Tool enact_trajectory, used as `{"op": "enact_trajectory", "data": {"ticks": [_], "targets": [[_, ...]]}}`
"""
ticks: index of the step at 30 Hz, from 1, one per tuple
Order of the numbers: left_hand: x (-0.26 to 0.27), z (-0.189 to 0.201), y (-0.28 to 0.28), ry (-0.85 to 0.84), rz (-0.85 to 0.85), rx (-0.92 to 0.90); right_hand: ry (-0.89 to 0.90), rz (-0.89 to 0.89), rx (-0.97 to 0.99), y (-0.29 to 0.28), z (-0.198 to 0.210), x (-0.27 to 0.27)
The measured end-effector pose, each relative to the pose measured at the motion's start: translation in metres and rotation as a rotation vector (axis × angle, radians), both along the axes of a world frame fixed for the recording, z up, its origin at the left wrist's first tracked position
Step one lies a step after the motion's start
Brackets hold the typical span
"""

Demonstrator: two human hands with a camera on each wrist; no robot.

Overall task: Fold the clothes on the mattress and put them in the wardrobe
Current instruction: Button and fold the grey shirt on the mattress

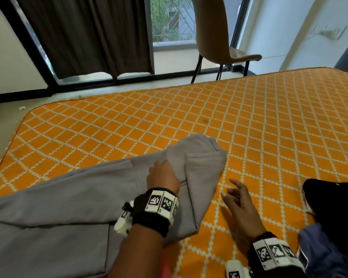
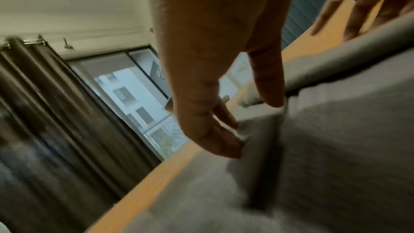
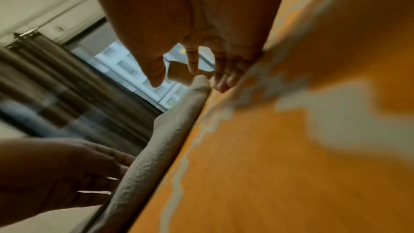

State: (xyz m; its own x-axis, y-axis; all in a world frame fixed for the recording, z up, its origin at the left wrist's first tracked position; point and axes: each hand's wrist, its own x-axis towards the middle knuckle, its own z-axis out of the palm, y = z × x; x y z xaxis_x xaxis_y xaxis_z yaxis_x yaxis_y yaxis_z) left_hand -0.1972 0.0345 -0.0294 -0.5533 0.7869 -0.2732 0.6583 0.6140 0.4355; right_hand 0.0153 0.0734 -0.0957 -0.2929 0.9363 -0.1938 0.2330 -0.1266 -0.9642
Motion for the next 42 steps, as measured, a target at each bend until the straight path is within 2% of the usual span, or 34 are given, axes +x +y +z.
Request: {"op": "enact_trajectory", "data": {"ticks": [3,5,7,9,10,12,14,16,18,20,21,23,25,26,28,30,32,34,38,39,42], "targets": [[0.004,-0.020,-0.006,0.034,-0.041,-0.105,-0.444,0.157,0.303,0.008,0.014,-0.023],[0.008,-0.026,-0.004,0.099,-0.072,-0.109,-0.669,0.258,0.465,0.007,0.021,-0.050],[0.006,-0.031,-0.003,0.150,-0.080,-0.089,-0.716,0.417,0.573,0.009,0.022,-0.075],[0.003,-0.037,-0.002,0.178,-0.074,-0.063,-0.688,0.501,0.569,0.015,0.023,-0.088],[0.001,-0.039,-0.002,0.187,-0.074,-0.052,-0.630,0.471,0.533,0.020,0.024,-0.088],[0.000,-0.042,-0.001,0.203,-0.068,-0.030,-0.533,0.281,0.459,0.029,0.030,-0.076],[-0.001,-0.042,0.001,0.211,-0.062,-0.017,-0.585,0.084,0.395,0.038,0.037,-0.045],[-0.001,-0.043,0.004,0.204,-0.056,-0.012,-0.728,-0.031,0.239,0.042,0.043,-0.004],[-0.001,-0.043,0.005,0.184,-0.051,-0.010,-0.976,-0.112,0.090,0.042,0.052,0.026],[0.000,-0.044,0.007,0.175,-0.049,-0.007,-1.224,-0.185,0.138,0.045,0.065,0.033],[0.000,-0.044,0.007,0.175,-0.054,-0.003,-1.273,-0.192,0.237,0.050,0.072,0.028],[0.002,-0.042,0.009,0.158,-0.061,0.025,-1.181,-0.034,0.493,0.067,0.089,0.003],[-0.003,-0.035,0.011,0.106,-0.007,0.128,-1.006,0.287,0.664,0.090,0.099,-0.040],[-0.009,-0.031,0.014,0.092,0.038,0.201,-0.978,0.455,0.720,0.101,0.099,-0.067],[-0.031,-0.028,0.018,0.131,0.103,0.325,-1.053,0.741,0.826,0.117,0.092,-0.119],[-0.054,-0.033,0.021,0.150,0.088,0.317,-1.183,0.947,0.878,0.128,0.085,-0.160],[-0.068,-0.041,0.023,0.076,0.043,0.187,-1.253,1.056,0.842,0.138,0.079,-0.189],[-0.070,-0.045,0.025,0.000,0.029,0.076,-1.233,1.117,0.781,0.145,0.072,-0.207],[-0.060,-0.052,0.027,-0.019,0.014,-0.043,-1.327,1.249,0.756,0.144,0.053,-0.224],[-0.058,-0.053,0.027,-0.016,0.001,-0.080,-1.323,1.276,0.690,0.144,0.052,-0.224],[-0.054,-0.053,0.024,0.001,-0.048,-0.166,-1.167,1.304,0.429,0.152,0.057,-0.219]]}}
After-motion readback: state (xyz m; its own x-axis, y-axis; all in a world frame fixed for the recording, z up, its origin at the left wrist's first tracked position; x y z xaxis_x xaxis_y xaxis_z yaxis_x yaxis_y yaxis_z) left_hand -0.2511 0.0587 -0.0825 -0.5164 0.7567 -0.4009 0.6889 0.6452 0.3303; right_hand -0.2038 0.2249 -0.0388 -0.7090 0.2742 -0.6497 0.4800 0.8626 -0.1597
